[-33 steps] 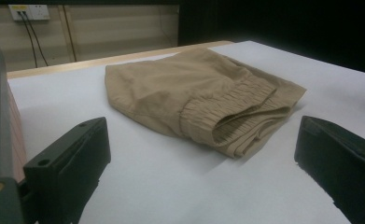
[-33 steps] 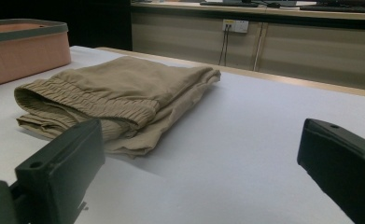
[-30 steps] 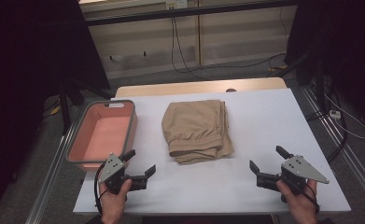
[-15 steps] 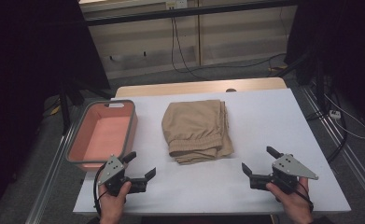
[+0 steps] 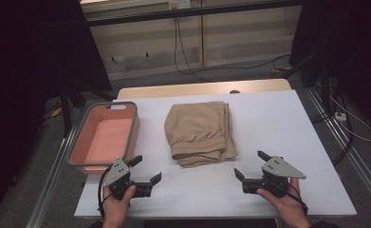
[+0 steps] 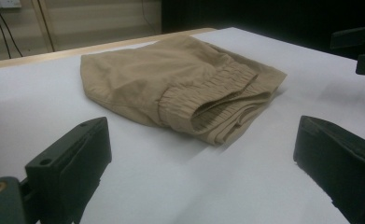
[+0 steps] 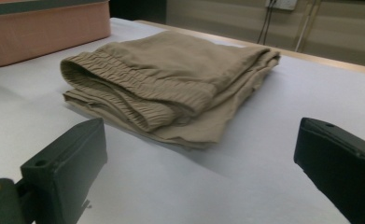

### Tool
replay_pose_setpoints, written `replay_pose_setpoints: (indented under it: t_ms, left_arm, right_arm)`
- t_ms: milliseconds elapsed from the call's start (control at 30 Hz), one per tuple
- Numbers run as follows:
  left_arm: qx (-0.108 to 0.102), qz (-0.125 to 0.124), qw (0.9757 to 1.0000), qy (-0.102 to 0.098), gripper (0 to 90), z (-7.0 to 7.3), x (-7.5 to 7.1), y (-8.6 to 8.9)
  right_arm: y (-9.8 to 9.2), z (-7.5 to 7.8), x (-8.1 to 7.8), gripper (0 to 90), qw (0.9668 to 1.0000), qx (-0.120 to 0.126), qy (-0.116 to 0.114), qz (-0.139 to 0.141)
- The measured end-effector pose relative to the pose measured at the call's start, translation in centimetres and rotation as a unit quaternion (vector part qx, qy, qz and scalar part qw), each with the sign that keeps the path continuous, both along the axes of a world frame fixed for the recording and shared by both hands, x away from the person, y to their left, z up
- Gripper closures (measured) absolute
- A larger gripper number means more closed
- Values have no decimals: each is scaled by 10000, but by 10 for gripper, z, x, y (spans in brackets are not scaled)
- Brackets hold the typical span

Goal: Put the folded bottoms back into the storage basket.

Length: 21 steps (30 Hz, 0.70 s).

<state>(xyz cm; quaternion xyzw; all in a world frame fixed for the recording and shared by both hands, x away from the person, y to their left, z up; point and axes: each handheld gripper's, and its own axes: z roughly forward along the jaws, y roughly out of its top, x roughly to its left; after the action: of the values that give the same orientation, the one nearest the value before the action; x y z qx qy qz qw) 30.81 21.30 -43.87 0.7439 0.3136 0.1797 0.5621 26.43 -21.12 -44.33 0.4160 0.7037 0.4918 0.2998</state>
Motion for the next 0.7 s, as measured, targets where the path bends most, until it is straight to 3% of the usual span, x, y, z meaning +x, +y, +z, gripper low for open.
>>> replay_pose_setpoints:
  t_ms: [200,333,433,633,700]
  left_arm:
    - [43,-5,10000,45,41,0,2,0]
    - [61,-11,10000,8,41,0,2,-2]
    - [85,-43,9999,55,41,-1,3,-3]
    - [169,-135,9997,116,41,-3,5,-6]
    - [170,-155,9997,127,41,-3,5,-6]
  right_arm:
    - [19,1,5,23,9993,62,107,363]
    - [29,2,9,28,9978,71,301,590]
    - [35,7,13,30,9955,51,499,804]
    - [42,10,24,26,9911,88,647,1157]
    - [47,11,33,18,9890,-88,676,1313]
